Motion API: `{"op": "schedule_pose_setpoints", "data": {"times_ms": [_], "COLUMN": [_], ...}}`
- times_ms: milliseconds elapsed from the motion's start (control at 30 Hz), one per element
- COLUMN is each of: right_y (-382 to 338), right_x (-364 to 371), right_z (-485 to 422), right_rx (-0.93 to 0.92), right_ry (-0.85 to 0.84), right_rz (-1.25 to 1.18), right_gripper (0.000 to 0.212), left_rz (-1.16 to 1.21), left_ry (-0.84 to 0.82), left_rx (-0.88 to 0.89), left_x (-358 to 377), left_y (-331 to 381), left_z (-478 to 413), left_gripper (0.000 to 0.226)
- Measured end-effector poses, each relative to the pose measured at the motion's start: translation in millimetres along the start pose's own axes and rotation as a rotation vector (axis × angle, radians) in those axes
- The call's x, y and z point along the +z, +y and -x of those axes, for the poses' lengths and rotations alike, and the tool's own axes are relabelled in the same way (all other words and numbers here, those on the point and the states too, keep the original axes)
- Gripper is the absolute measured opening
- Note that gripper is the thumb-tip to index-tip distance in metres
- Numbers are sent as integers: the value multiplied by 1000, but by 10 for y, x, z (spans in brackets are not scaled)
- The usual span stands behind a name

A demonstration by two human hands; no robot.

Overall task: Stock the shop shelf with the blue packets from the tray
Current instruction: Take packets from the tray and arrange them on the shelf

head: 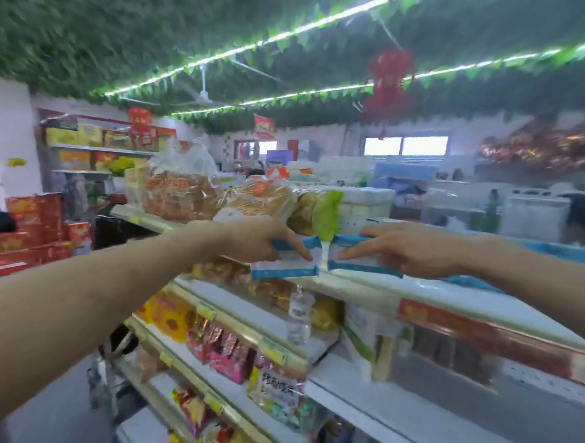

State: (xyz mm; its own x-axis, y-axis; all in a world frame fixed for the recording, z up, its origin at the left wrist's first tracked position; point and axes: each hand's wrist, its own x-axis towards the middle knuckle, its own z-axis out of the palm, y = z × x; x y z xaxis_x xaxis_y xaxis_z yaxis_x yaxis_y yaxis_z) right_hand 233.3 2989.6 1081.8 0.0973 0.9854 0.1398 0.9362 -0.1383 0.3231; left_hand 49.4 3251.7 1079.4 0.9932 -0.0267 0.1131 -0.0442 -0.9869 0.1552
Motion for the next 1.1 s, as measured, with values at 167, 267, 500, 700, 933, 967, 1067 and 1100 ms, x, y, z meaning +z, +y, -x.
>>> {"op": "schedule_pose_setpoints", "data": {"times_ms": [167,267,500,700,933,967,1067,1100], "right_y": [1030,1493,2239,2746,3088,3114,3166,3174], "right_x": [-221,-219,68,683,989,1002,990,975], "right_z": [1327,2082,3087,3123,2967,2976,3053,3106], "right_rx": [286,430,618,625,452,452,465,483], "right_ry": [-37,-65,-294,-299,-149,-149,-134,-118], "right_rz": [-55,-80,-60,-75,236,245,251,260], "right_gripper": [71,66,70,79,66,69,69,67], "left_rz": [-20,-36,-30,-86,-65,-77,-75,-57], "left_ry": [-8,-37,-28,-46,-28,-25,-30,-43], "left_rx": [263,374,499,446,415,420,457,479], "left_x": [-43,38,186,201,184,196,272,314], "left_y": [1105,1656,2591,2728,2754,2792,3004,3097], "left_z": [-1368,-2032,-2931,-3208,-3568,-3632,-3831,-3899], "left_gripper": [66,69,66,64,65,65,65,64]}}
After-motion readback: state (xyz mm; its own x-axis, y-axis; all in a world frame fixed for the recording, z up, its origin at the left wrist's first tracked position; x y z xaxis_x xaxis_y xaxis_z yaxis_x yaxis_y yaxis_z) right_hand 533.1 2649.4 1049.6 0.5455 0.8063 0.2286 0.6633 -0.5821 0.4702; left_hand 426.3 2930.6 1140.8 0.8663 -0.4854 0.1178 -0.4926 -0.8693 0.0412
